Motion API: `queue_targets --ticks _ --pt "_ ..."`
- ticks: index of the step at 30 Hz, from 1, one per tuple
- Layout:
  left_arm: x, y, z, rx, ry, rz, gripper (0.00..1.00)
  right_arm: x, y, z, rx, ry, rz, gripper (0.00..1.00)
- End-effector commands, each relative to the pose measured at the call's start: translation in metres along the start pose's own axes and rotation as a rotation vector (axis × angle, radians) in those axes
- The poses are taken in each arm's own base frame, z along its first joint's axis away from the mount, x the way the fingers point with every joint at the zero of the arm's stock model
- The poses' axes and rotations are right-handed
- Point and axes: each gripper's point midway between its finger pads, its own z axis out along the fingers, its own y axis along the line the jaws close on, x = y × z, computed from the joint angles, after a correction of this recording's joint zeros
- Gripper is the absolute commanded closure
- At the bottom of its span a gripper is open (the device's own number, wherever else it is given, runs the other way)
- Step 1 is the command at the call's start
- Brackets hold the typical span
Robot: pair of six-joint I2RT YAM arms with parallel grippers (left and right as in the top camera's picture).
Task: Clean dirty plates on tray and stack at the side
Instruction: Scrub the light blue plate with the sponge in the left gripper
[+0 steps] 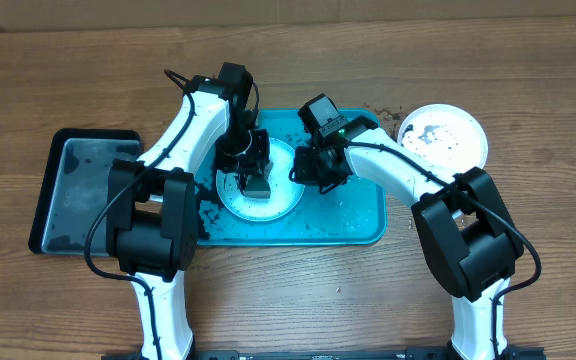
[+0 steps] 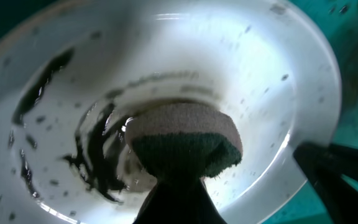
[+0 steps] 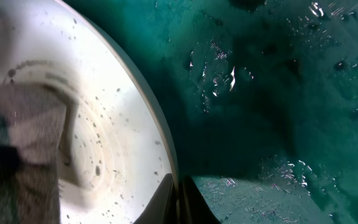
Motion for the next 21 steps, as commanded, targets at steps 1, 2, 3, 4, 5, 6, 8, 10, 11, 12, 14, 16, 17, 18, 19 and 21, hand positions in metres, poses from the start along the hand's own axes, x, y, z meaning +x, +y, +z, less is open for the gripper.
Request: queue_targets --ticks 1,2,3,4,5,6,8,10,11,12,14,16,17,18,19,21 --pt "-0.004 -0.009 0.012 0.024 -0.002 0.038 0.96 -0.004 0.0 -0.003 0.005 -0.024 0.022 0.96" --pt "-0.007 -0.011 0.016 0.026 -0.01 0.044 0.96 -0.004 0.0 -0.003 0.003 -0.027 0.021 0.96" --pt "-0.013 -0.012 0.02 0.031 -0.026 0.051 0.96 -0.006 0.001 -0.003 -0.001 -0.033 0.019 0.96" --pt "-0.017 -0.013 0.024 0.034 -0.037 0.056 0.96 -0.006 0.002 -0.003 -0.002 -0.035 0.018 0.96" --pt "-0.021 -0.014 0.027 0.035 -0.049 0.063 0.96 -0.006 0.002 -0.003 -0.002 -0.035 0.018 0.96" --pt "-0.022 -0.013 0.031 0.028 -0.051 0.066 0.96 -0.006 0.002 -0.003 -0.002 -0.035 0.018 0.96" --pt "-0.023 -0.008 0.04 -0.004 -0.042 0.064 0.96 -0.007 0.002 -0.003 -0.003 -0.036 0.018 0.96" --pt "-0.024 0.008 0.048 -0.086 -0.037 0.055 0.96 -0.008 0.0 -0.003 0.007 -0.042 0.018 0.96" --pt "-0.025 0.02 0.052 -0.144 -0.037 0.051 0.96 -0.008 -0.002 -0.003 0.018 -0.046 0.018 0.96" --pt "-0.025 0.03 0.055 -0.202 -0.039 0.049 0.96 -0.008 -0.004 -0.003 0.027 -0.048 0.02 0.96" --pt "-0.027 0.059 0.056 -0.358 -0.043 0.045 0.96 -0.008 -0.005 -0.003 0.034 -0.047 0.021 0.96" --pt "-0.027 0.086 0.051 -0.517 -0.05 0.036 0.96 -0.008 -0.005 -0.003 0.035 -0.048 0.021 0.96" --pt "-0.028 0.1 0.042 -0.614 -0.069 0.013 0.96 -0.008 -0.005 -0.003 0.036 -0.049 0.021 0.96" --pt "-0.029 0.108 0.036 -0.667 -0.082 -0.002 0.96 -0.008 -0.006 -0.004 0.038 -0.051 0.021 0.96" --pt "-0.029 0.117 0.028 -0.736 -0.1 -0.016 0.96 -0.009 -0.006 -0.004 0.041 -0.053 0.021 0.96" --pt "-0.029 0.13 0.015 -0.835 -0.121 -0.035 0.96 -0.009 -0.006 -0.004 0.041 -0.053 0.021 0.96"
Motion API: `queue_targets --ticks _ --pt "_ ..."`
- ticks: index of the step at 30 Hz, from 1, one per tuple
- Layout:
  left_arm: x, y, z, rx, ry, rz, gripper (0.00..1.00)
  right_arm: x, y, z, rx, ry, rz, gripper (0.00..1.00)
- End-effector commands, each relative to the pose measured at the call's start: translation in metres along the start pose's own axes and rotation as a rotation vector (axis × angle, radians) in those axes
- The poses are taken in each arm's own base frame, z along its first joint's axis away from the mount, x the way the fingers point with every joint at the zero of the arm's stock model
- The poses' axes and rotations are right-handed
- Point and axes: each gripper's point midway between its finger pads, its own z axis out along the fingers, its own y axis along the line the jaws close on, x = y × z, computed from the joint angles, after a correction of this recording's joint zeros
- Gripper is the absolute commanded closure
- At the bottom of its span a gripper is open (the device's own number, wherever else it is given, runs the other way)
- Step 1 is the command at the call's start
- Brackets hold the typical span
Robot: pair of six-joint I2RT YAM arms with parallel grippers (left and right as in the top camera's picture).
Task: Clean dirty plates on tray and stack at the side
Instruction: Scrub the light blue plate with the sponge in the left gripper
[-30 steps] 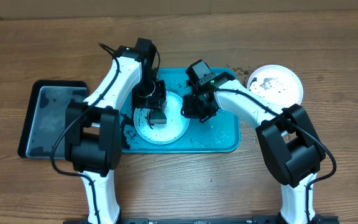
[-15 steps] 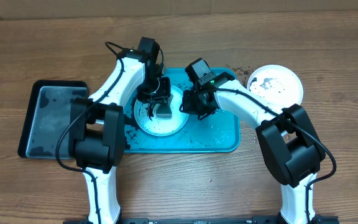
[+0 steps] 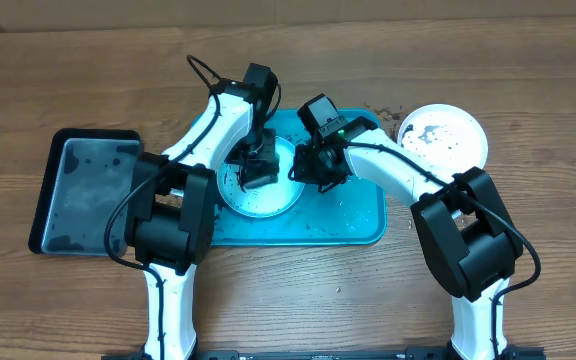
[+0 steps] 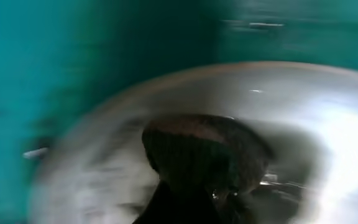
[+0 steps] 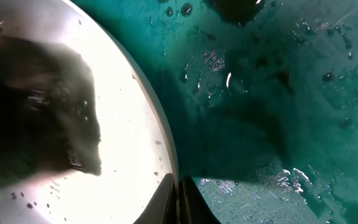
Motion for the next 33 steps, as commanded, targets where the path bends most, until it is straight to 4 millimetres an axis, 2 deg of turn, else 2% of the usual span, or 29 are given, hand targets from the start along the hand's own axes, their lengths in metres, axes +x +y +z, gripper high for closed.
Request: queue_targets --ticks 1,5,9,11,14,15,16,20,27,30,33 --pt "0.011 0.094 0.03 -0.504 0.029 -0.047 0.96 -0.004 -0.004 -0.004 0.021 -0.022 0.005 0.96" --pt "0.013 0.097 0.022 -0.52 0.039 -0.059 0.96 -0.004 -0.004 -0.004 0.021 -0.022 0.005 0.96" --pt "0.013 0.065 0.011 -0.323 0.105 -0.081 0.96 -0.004 -0.005 -0.004 0.026 -0.026 0.005 0.96" --pt "0.016 0.027 0.002 -0.084 0.173 -0.021 0.96 -0.004 -0.005 -0.004 0.026 -0.026 0.005 0.96" --pt "0.029 -0.047 -0.023 0.392 0.241 0.195 0.96 -0.004 -0.005 -0.004 0.027 -0.026 0.006 0.96" --pt "0.035 -0.066 -0.033 0.525 0.25 0.272 0.96 -0.004 -0.005 -0.004 0.027 -0.026 0.016 0.96" --pt "0.041 -0.07 -0.034 0.559 0.263 0.296 0.96 -0.004 -0.005 -0.004 0.026 -0.027 0.038 0.96" --pt "0.049 -0.068 -0.027 0.535 0.286 0.304 0.96 -0.009 -0.001 -0.004 0.012 -0.047 0.059 0.96" --pt "0.043 -0.053 0.009 0.401 0.243 0.263 0.96 -0.012 -0.001 -0.004 0.009 -0.058 0.131 0.96" --pt "0.035 -0.02 0.039 0.167 0.2 0.121 0.96 -0.012 -0.001 -0.004 0.01 -0.058 0.13 0.96" --pt "0.031 0.02 0.054 -0.082 0.147 -0.034 0.96 -0.012 -0.001 -0.004 0.011 -0.059 0.13 0.96"
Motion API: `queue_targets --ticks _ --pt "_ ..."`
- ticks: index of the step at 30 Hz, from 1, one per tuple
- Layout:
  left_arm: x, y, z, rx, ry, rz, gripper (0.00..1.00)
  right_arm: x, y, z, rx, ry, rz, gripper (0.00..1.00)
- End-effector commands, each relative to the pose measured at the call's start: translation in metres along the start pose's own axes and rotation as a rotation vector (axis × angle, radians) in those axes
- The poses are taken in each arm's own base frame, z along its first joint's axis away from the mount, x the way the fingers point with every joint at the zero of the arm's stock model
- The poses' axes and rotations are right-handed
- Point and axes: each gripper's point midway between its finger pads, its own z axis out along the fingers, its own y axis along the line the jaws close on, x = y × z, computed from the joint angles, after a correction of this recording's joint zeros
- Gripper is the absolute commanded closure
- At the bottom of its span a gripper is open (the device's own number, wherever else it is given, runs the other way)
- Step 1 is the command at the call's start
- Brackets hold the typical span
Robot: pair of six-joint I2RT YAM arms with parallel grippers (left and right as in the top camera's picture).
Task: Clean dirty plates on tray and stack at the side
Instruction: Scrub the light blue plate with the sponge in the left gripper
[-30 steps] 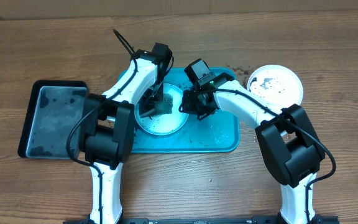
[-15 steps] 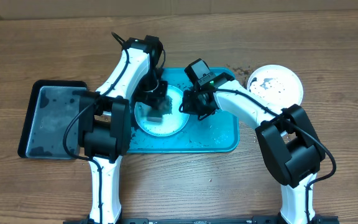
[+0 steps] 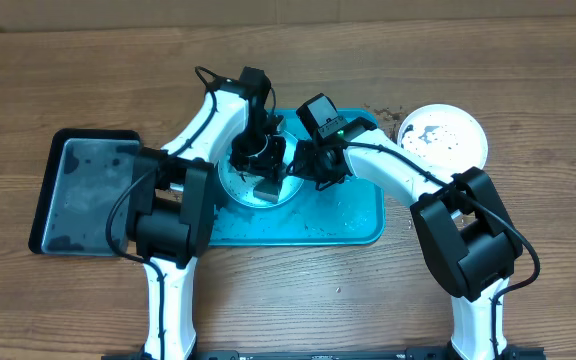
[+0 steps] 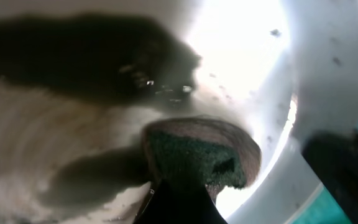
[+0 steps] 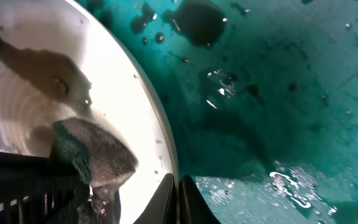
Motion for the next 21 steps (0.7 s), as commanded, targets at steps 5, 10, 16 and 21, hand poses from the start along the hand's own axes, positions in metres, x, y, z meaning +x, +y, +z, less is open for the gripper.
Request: queue_targets --ticks 5,10,16,21 --pt "0.025 0.141 0.006 -0.773 -0.126 -0.494 0.96 -0.006 -0.004 -0.005 0.022 -0.029 0.017 0.96" --pt "0.03 0.158 -0.013 -0.911 -0.199 -0.587 0.96 -0.006 -0.009 -0.005 0.044 -0.033 0.019 0.96" --pt "0.024 0.16 -0.035 -0.969 -0.223 -0.578 0.96 -0.006 -0.011 -0.004 0.054 -0.042 0.02 0.96" --pt "-0.004 0.116 -0.039 -0.683 -0.164 -0.53 0.96 -0.007 -0.011 -0.004 0.053 -0.043 0.015 0.96"
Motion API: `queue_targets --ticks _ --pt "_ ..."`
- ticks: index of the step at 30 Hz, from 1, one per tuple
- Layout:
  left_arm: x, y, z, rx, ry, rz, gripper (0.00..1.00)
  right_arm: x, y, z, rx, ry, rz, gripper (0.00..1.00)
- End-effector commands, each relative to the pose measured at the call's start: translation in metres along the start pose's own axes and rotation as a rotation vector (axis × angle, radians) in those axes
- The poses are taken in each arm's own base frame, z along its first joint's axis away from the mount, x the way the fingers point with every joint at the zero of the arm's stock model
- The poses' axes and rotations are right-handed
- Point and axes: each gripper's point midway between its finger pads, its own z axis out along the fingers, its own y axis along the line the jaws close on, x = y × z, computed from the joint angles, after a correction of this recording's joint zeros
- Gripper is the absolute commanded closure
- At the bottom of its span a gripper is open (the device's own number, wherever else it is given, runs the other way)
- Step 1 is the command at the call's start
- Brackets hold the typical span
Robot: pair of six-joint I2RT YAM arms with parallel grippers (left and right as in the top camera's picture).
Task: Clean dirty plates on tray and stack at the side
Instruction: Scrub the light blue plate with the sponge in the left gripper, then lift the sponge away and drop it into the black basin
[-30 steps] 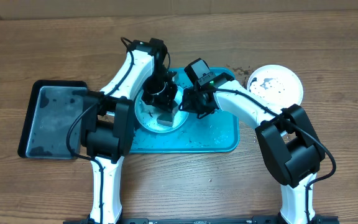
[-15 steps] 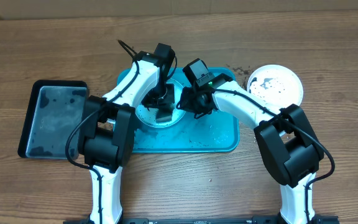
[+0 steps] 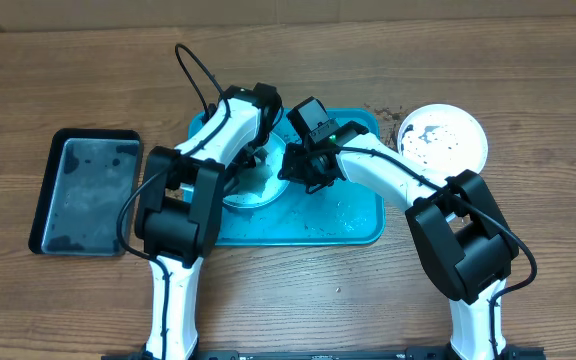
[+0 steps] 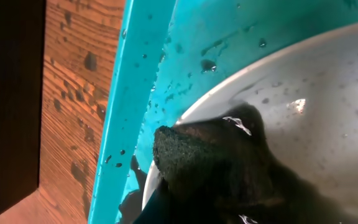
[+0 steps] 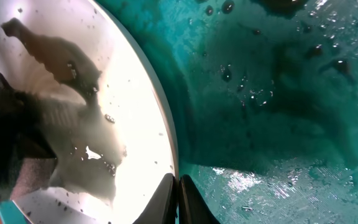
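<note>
A white plate (image 3: 268,188) lies on the teal tray (image 3: 353,215), wet and lightly speckled (image 4: 316,87). My left gripper (image 4: 180,202) is shut on a dark green sponge (image 4: 182,152), pressed on the plate's rim nearest the tray's left wall (image 4: 132,106). My right gripper (image 5: 178,196) is shut on the plate's opposite rim (image 5: 166,124), one finger on each side of it. Overhead, the left gripper (image 3: 252,158) and the right gripper (image 3: 294,165) stand close together over the plate. A second white plate (image 3: 444,137), spotted with dark dirt, sits on the wood at the right.
A black tray (image 3: 83,190) holding water lies on the table at the left. Water drops and dark specks cover the teal tray floor (image 5: 278,93). Crumbs lie on the wood by the tray's far right corner (image 3: 383,112). Bare wooden table surrounds the trays.
My left gripper has moved with the sponge from the plate's right part, near the right gripper, to the plate's left rim by the tray wall. The right gripper still pinches the rim.
At first the sponge pressed on the plate's middle among dark smears, with the right gripper clamped on the rim. Then it was at the plate's far part, later at its right side, now at its left rim. The heavy dark smears no longer show.
</note>
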Motion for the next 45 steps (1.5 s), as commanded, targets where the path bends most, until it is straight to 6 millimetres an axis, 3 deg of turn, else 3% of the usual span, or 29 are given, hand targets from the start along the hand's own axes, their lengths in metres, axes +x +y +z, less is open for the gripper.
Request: queue_targets --ticks 1,5,6,18,24,29,31,36,41,45 --pt "-0.015 -0.021 -0.006 0.184 0.081 0.019 0.96 -0.018 -0.03 -0.008 0.101 -0.067 0.032 0.96" --pt "0.001 -0.092 -0.045 0.658 0.155 0.296 0.96 -0.018 -0.03 -0.008 0.102 -0.066 0.032 0.96" --pt "0.004 -0.099 -0.051 0.713 0.16 0.324 0.96 -0.018 -0.03 -0.008 0.102 -0.066 0.032 0.96" --pt "0.023 -0.131 -0.087 0.958 0.134 0.525 0.95 -0.017 -0.029 -0.008 0.095 -0.059 0.017 0.96" --pt "0.013 -0.135 -0.086 0.95 0.089 0.507 0.96 -0.012 -0.024 -0.007 0.067 -0.029 -0.045 0.96" --pt "-0.015 -0.101 -0.047 0.638 0.049 0.307 0.96 -0.011 -0.025 -0.008 0.072 -0.024 -0.042 0.96" --pt "-0.03 -0.074 -0.028 0.464 0.005 0.24 0.96 -0.011 -0.025 -0.008 0.072 -0.024 -0.043 0.96" --pt "-0.056 -0.025 -0.011 0.18 -0.095 0.082 0.96 -0.012 -0.026 -0.008 0.077 -0.031 -0.046 0.96" --pt "-0.063 -0.01 -0.024 0.138 -0.104 0.016 0.96 -0.012 -0.025 -0.008 0.075 -0.033 -0.047 0.96" --pt "-0.075 0.019 -0.071 0.173 -0.133 -0.116 0.96 -0.011 -0.026 -0.008 0.077 -0.029 -0.055 0.96"
